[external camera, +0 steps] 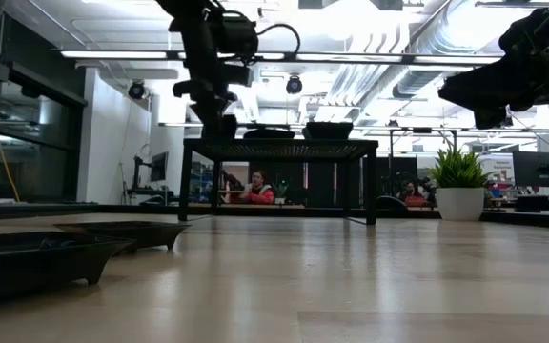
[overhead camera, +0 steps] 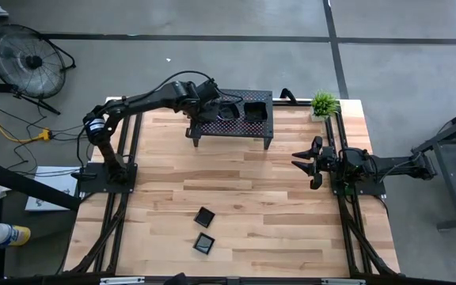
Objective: Pick & Place Mini shaped plates
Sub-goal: Stack the top left black square plate on top of the black square plates on the shelf
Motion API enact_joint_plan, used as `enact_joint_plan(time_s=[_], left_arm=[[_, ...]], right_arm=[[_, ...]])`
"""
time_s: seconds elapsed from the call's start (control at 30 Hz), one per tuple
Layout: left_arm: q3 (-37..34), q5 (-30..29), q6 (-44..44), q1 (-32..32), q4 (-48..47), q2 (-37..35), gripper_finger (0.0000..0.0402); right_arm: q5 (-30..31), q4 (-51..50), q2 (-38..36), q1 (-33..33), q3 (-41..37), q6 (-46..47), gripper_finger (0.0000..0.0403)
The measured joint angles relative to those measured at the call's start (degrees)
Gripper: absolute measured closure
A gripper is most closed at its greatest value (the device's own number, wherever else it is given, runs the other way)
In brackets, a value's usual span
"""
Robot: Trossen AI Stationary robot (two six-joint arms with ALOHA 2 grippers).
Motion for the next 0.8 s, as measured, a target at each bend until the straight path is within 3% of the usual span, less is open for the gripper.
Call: enact_joint_plan(time_s=[0.63,0.8], left_arm=[[4.0,-1.9,-0.1,-1.6,-2.2,-1.1,0.0401],[5.1,-5.7,-0.3,-1.6,-2.0,-1.2,0.0401]], right_arm=[[0.0,0.0,0.0,0.0,0.0,0.0,0.0273],[0.0,0.0,0.0,0.0,0.0,0.0,0.0273]])
